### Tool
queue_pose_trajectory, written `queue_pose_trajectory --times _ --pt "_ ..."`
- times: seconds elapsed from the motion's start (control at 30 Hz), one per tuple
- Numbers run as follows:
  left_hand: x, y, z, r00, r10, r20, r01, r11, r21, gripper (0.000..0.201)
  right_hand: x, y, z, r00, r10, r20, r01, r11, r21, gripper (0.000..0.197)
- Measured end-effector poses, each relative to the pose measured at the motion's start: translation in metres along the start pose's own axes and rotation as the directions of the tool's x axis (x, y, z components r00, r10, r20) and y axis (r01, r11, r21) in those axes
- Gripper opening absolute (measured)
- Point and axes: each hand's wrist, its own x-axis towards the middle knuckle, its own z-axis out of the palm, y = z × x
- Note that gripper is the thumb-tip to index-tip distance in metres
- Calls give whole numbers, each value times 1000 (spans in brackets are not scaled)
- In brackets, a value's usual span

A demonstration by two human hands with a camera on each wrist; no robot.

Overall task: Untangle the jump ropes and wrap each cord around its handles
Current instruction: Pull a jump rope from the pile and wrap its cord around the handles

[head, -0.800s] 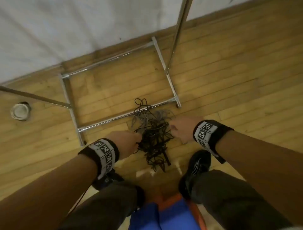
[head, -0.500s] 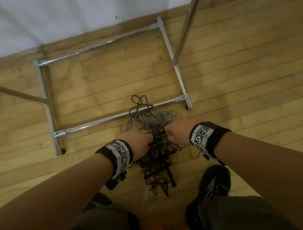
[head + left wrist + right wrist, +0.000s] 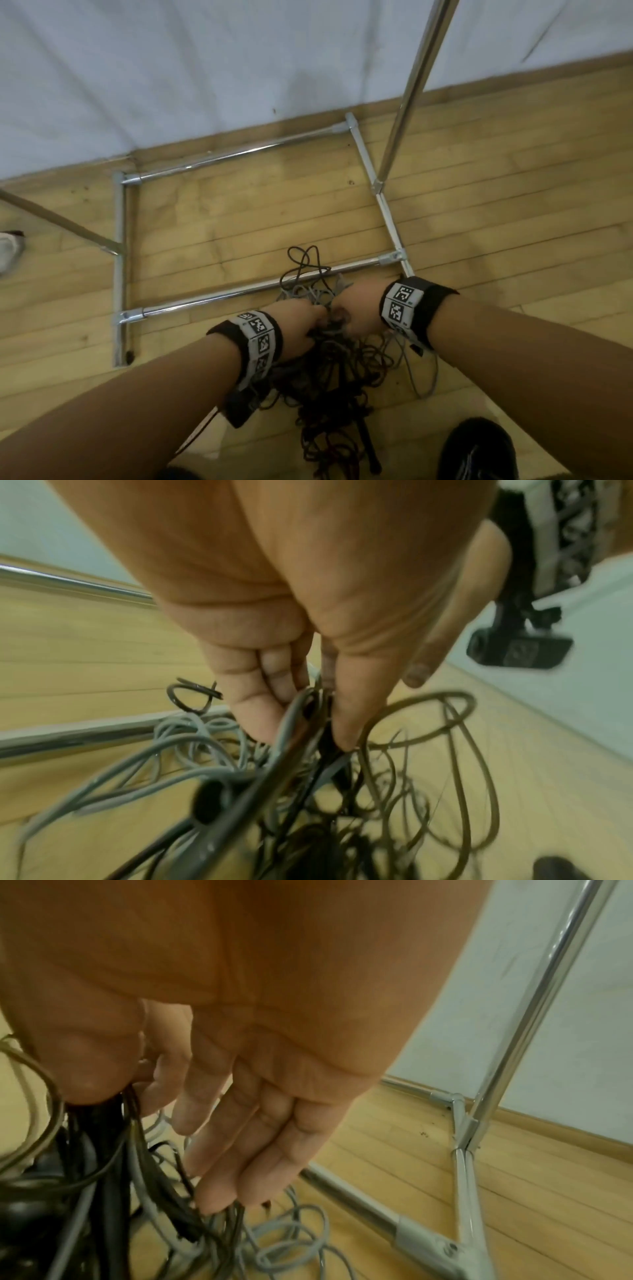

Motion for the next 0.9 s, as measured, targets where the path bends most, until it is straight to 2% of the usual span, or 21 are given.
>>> queue_pose_trajectory --times 0.07,0.17,0.3,0.4,0.47,0.6,0.67,0.7,0.77,0.83,0.9 --pt "-22 1 -20 999 7 -52 -12 996 -91 40 -18 -8 -15 999 -39 -33 40 999 22 16" --pt "-54 1 -50 988 11 -154 -39 983 -179 29 -47 -16 -40 995 -62 -73 65 997 42 30" --pt "-101 9 -90 948 9 -317 -116 940 -320 37 -82 -30 -64 984 -30 -175 43 997 70 32" --pt "-138 17 -111 893 -4 -450 -213 877 -431 38 -113 -39 -76 970 -41 -240 67 993 101 36" --pt "-160 22 -121 848 -40 -528 -291 799 -527 38 -139 -45 -83 952 -52 -300 105 981 163 34" --pt "-201 36 -138 729 -112 -675 -459 651 -605 28 -191 -61 -96 895 -61 -442 209 932 295 34" --pt "-221 44 -145 659 -157 -736 -552 564 -615 21 -211 -71 -99 853 -74 -517 317 860 400 33" --pt "-230 48 -149 625 -177 -761 -591 530 -609 21 -221 -77 -99 835 -82 -544 390 787 478 31" --pt "-247 56 -157 546 -227 -806 -656 481 -581 23 -239 -89 -101 803 -97 -589 528 575 625 29" --pt "-260 64 -164 455 -285 -844 -692 484 -536 25 -256 -99 -104 749 -85 -656 621 435 652 26" --pt "-267 69 -168 361 -326 -874 -678 551 -486 28 -270 -108 -106 683 -45 -729 688 374 621 17"
